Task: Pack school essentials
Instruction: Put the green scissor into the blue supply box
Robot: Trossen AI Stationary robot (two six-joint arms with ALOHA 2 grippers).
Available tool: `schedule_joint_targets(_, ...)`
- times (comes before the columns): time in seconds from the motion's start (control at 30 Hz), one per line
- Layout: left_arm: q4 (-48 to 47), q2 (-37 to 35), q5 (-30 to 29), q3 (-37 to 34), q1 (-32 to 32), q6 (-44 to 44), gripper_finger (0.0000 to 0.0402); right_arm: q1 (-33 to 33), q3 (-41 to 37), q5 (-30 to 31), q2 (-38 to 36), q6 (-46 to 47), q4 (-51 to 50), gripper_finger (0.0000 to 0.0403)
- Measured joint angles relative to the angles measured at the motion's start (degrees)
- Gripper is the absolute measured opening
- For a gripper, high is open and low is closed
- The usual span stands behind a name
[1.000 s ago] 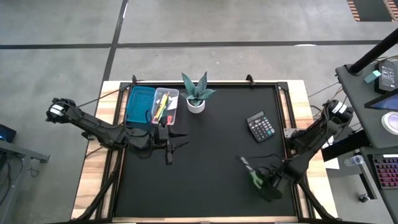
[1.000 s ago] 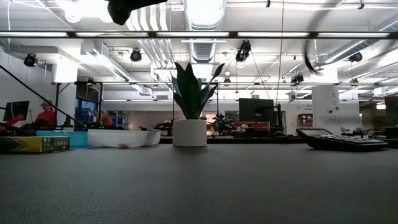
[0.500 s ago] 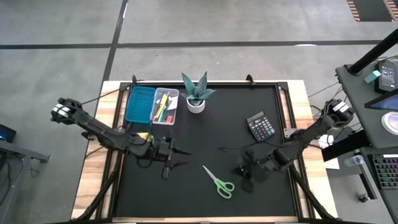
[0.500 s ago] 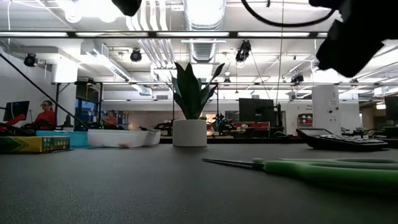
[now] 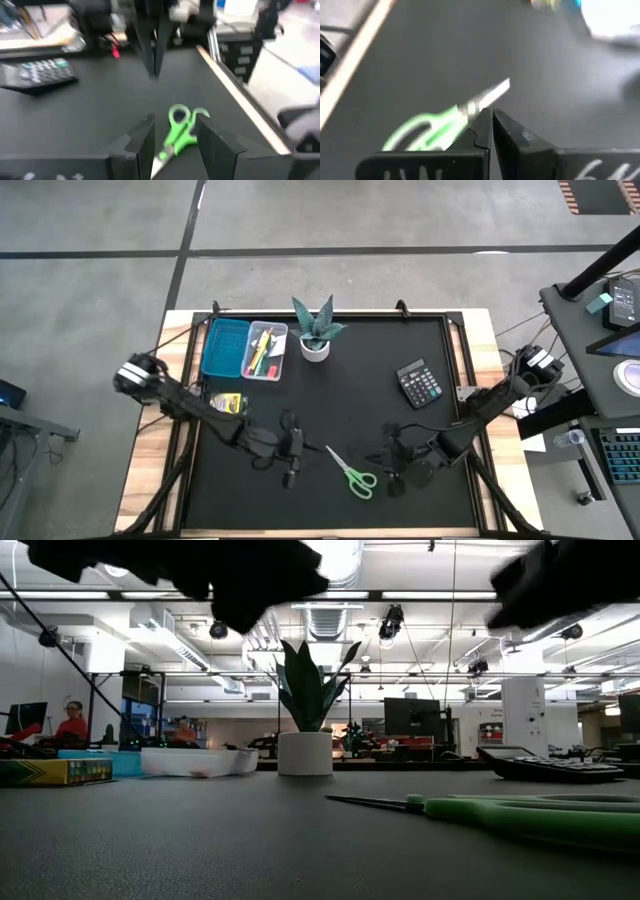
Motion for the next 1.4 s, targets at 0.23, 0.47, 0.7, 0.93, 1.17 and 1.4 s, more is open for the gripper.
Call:
schedule_joint_targets(0.23, -0.09, 10.69, 7.96, 7.44, 1.58, 0.43, 0.0121, -0.66, -3.5, 0.09, -3.46, -24.28, 21.24, 0.0008)
schedule_joint_targets(0.47, -13.93, 18.47, 9.14, 16.89, 2.29, 2.96, 0.0121, -3.54, -8.76, -4.08, -9.38, -31.36, 29.14, 0.0008)
schedule_joint_targets(0.7, -28.46, 21.63, 9.96, 24.86, 2.57, 3.56, 0.0176, -4.33, -11.08, -4.52, -18.07, -37.24, 29.17, 0.0008)
schedule_joint_targets(0.93, -25.75, 21.57, 8.17, 24.86, 3.56, 11.18, 0.0239, -4.21, -13.76, -4.53, -29.26, -35.64, 23.29, 0.0009)
schedule_joint_targets(1.17, -21.55, 24.37, 9.94, 24.67, 5.59, 13.33, 0.0242, -3.92, -18.86, -10.2, -35.91, -27.93, 21.72, 0.0009)
schedule_joint_targets(1.4, -18.82, 28.01, 14.92, 24.84, 6.67, 13.74, 0.0242, -3.89, -20.23, -10.7, -36.75, -23.97, 21.7, 0.0009)
